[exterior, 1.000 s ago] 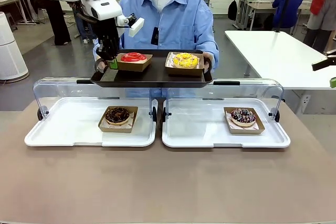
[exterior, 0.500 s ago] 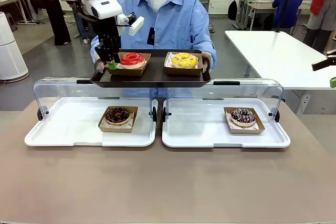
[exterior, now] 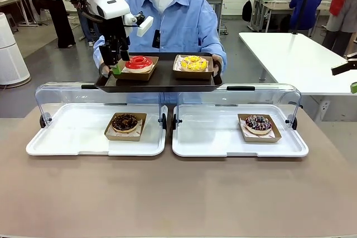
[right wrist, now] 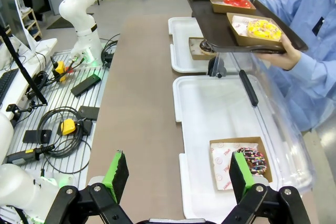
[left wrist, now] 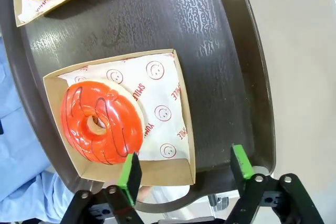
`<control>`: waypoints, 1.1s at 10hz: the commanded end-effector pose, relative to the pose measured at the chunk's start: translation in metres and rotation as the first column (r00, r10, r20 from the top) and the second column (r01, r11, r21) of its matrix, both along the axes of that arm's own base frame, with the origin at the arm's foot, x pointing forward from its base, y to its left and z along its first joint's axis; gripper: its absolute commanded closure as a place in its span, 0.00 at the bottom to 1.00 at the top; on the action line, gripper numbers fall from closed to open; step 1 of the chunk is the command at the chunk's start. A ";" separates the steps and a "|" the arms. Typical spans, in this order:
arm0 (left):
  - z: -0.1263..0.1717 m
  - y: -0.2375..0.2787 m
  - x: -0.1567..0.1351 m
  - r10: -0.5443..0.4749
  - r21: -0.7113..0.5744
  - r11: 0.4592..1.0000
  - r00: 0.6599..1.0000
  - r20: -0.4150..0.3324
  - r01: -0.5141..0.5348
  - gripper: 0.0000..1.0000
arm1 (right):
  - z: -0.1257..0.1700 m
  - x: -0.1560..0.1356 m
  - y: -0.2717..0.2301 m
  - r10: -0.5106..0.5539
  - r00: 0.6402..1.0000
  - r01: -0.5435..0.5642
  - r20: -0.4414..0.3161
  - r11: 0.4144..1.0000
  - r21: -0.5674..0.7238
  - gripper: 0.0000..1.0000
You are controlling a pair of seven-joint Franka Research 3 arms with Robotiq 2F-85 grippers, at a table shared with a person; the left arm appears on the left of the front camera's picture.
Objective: Provide the desired donut to the person.
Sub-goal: Place the picked Paper togo box onto the Handle tray extended by the person.
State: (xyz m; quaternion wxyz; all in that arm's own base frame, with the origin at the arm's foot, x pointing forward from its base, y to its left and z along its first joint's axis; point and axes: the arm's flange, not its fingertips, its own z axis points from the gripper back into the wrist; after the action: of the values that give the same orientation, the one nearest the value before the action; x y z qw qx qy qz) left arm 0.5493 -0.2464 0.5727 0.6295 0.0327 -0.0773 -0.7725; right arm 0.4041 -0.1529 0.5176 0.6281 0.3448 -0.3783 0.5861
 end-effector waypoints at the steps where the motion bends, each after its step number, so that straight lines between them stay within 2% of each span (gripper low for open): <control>1: 0.005 0.002 -0.002 0.005 -0.013 1.000 1.000 -0.019 -0.005 0.00 | -0.001 0.001 0.001 0.001 1.000 -0.001 -0.001 1.000 0.005 0.00; 5: 0.006 0.003 -0.003 0.000 -0.020 1.000 0.999 -0.041 -0.001 0.00 | -0.001 0.001 0.001 0.001 1.000 -0.001 -0.001 1.000 0.005 0.00; 7: 0.010 0.015 -0.019 -0.002 -0.019 1.000 0.998 -0.064 0.000 0.00 | -0.001 0.001 0.001 0.001 1.000 -0.001 -0.001 1.000 0.005 0.00; 8: 0.013 0.031 -0.038 -0.016 -0.017 1.000 0.997 -0.079 0.015 0.00 | -0.001 0.001 0.001 0.001 1.000 -0.001 -0.001 1.000 0.005 0.00; 9: 0.011 0.058 -0.070 -0.057 -0.033 0.998 0.995 -0.076 0.054 0.00 | -0.001 0.001 0.001 0.001 1.000 -0.001 -0.001 1.000 0.005 0.00; 11: -0.009 0.105 -0.129 -0.122 -0.042 0.992 0.991 -0.058 0.119 0.00 | -0.001 0.001 0.001 0.001 1.000 -0.001 -0.001 1.000 0.005 0.00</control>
State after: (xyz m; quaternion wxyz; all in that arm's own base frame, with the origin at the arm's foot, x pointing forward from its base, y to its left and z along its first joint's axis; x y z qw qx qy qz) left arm 0.4610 -0.1726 0.5819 0.6029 -0.0094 -0.0561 -0.7958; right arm 0.4042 -0.1528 0.5171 0.6282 0.3453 -0.3779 0.5859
